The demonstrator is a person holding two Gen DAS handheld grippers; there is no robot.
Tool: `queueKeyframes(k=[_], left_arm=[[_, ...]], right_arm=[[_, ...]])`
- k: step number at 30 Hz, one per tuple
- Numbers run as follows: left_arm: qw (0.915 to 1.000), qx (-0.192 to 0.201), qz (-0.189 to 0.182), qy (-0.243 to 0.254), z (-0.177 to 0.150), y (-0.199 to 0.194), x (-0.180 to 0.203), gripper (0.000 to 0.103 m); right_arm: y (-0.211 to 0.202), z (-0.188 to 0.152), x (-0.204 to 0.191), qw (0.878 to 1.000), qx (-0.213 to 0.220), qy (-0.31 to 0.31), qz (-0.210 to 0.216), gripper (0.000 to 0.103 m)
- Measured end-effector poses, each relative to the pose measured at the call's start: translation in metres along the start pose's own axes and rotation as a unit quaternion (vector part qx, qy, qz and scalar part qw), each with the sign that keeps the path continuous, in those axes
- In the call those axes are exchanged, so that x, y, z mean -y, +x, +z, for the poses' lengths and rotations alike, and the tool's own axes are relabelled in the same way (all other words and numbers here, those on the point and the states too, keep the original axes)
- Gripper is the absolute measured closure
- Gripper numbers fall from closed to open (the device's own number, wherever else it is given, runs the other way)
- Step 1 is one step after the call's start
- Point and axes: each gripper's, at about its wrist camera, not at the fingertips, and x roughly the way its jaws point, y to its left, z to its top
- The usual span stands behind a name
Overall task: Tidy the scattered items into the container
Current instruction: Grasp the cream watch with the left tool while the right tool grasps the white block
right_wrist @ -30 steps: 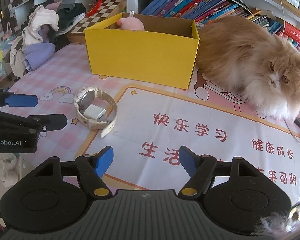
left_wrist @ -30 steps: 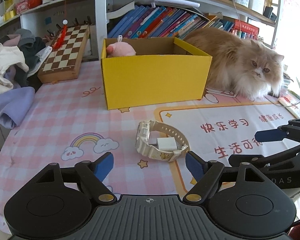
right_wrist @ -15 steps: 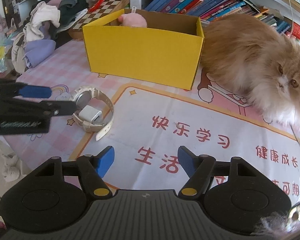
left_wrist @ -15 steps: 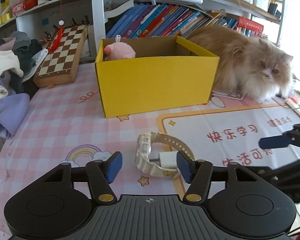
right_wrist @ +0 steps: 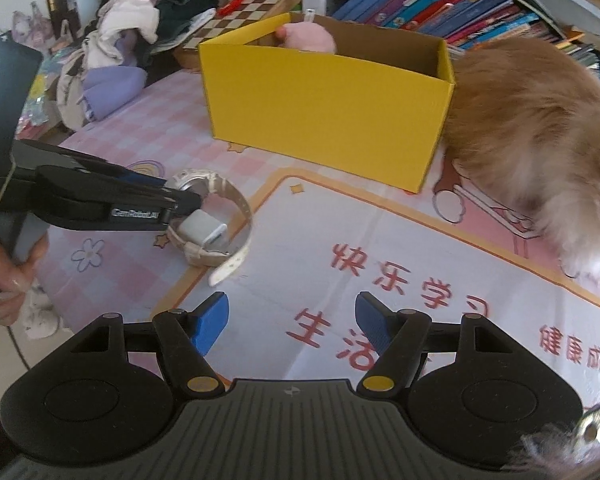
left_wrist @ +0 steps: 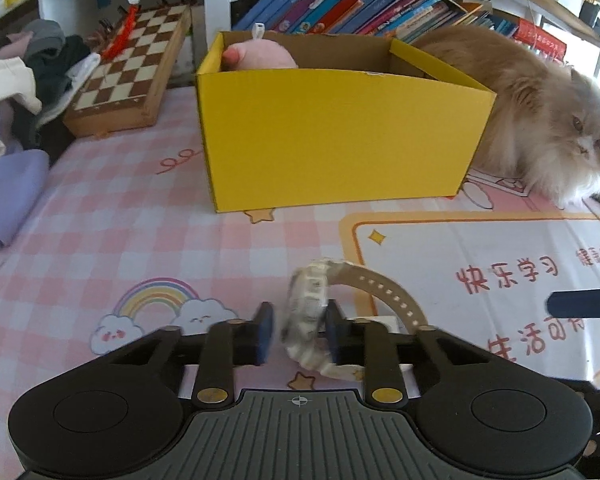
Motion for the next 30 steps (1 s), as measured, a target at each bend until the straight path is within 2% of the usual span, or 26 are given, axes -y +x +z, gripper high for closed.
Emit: queueKeyframes(k=[3, 10, 20, 30], left_arm=[[0.9998, 0.001, -0.009, -0.016, 0.000, -0.004, -0.005, 0.087], [0.9970, 0.023, -0.015, -0.072, 0.000, -0.029, -0.025, 0.087], [0.9930, 0.028, 0.029, -0.111, -0.010, -0.051, -0.049, 0.087], [0.9894, 0.025, 0.056, -0.131, -0.015, -0.057, -0.064, 0.087]], right_arm=[[0.005, 0.004, -0.002, 1.000, -0.002, -0.010, 0.013, 0.034], [0.017, 0.017, -0.012, 0.998, -0.009, -0.034, 0.045, 0.034], [0.046, 0.038, -0.033, 0.993, -0.022, -0.071, 0.088, 0.043], [0.073, 0.053, -0.046, 0.990, -0.041, -0.099, 0.097, 0.053]])
